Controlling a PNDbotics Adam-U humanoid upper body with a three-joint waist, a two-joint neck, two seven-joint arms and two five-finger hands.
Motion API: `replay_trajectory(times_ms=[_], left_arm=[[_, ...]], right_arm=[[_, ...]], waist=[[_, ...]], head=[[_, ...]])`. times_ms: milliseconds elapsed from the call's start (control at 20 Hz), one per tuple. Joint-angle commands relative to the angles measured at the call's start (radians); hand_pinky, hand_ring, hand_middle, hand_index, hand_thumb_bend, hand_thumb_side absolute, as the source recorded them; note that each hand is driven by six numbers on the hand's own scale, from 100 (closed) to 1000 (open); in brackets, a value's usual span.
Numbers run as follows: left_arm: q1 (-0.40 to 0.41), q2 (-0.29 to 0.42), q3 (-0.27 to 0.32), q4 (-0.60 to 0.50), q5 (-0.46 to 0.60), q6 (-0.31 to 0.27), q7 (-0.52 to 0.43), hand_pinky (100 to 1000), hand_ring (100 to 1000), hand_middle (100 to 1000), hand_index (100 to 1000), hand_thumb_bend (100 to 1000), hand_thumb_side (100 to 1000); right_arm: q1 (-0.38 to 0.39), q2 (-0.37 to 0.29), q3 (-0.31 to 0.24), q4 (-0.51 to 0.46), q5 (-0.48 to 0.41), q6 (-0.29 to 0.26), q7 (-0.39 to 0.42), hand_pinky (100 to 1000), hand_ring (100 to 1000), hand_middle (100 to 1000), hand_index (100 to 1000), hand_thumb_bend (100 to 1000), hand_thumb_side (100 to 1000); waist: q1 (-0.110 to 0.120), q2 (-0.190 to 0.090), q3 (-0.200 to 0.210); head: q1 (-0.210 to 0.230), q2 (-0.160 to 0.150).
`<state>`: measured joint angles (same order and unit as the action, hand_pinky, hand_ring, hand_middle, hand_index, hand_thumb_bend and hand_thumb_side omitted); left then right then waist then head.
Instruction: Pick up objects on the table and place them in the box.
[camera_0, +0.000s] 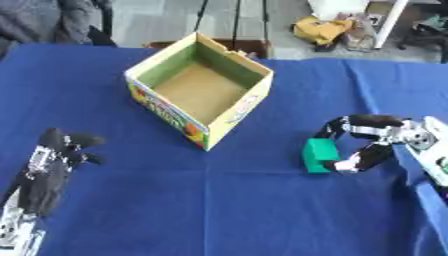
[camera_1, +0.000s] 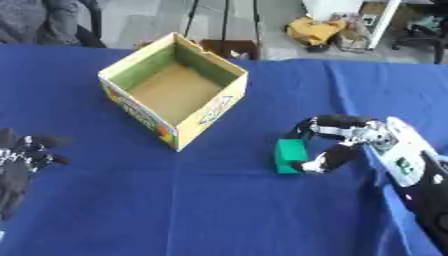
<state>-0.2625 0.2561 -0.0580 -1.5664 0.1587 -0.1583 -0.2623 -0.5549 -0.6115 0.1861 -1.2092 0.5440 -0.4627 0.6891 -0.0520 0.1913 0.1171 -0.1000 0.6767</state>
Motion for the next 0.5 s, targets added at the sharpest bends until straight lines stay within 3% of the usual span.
replay_trajectory(times_ms=[50,500], left_arm=[[-0.009,0.013,0.001,-0.010,0.004,-0.003,-0.001,608,794,601,645,408,1000],[-0.009,0.012,0.000,-0.010,0.004,-0.003,-0.001,608,793,600,645,408,1000]], right_arm=[[-0.020,-0.018,-0.004,-0.002,0.011,-0.117,0.117,790,833,791,880,338,578],[-0.021,-0.010,-0.001,0.001,0.019,-0.121,0.120,787,819,777,868,304,547]], waist=[[0.002,-0.012,0.001],[0.001,-0.011,0.002]], head=[[-0.004,0.001],[-0.005,0.002]])
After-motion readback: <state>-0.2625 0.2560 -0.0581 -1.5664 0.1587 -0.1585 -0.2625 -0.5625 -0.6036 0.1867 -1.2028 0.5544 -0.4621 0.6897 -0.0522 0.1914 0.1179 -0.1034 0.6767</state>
